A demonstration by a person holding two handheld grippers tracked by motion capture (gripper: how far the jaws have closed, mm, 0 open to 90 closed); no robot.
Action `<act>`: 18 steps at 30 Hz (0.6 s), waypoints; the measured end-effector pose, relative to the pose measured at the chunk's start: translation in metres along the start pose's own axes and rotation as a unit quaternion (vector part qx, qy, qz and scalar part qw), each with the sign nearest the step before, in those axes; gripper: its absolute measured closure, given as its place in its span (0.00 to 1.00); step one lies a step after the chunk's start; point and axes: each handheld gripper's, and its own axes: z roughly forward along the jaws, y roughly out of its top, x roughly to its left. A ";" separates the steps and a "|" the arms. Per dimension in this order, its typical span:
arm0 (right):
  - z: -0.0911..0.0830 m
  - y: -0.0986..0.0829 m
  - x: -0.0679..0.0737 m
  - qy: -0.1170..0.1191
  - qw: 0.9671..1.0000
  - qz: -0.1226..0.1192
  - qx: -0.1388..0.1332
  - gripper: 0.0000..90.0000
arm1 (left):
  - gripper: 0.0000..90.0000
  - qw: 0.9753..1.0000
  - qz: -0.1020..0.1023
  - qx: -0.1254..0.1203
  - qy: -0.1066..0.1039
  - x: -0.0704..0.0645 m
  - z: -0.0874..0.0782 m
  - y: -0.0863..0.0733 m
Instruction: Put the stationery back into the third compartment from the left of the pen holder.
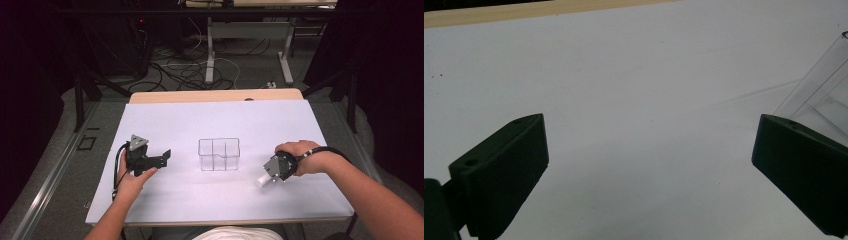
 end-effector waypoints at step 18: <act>-0.028 0.017 -0.008 -0.056 0.974 0.174 -0.132 0.79 | 0.02 1.000 0.002 -0.007 -0.005 -0.003 -0.001 0.002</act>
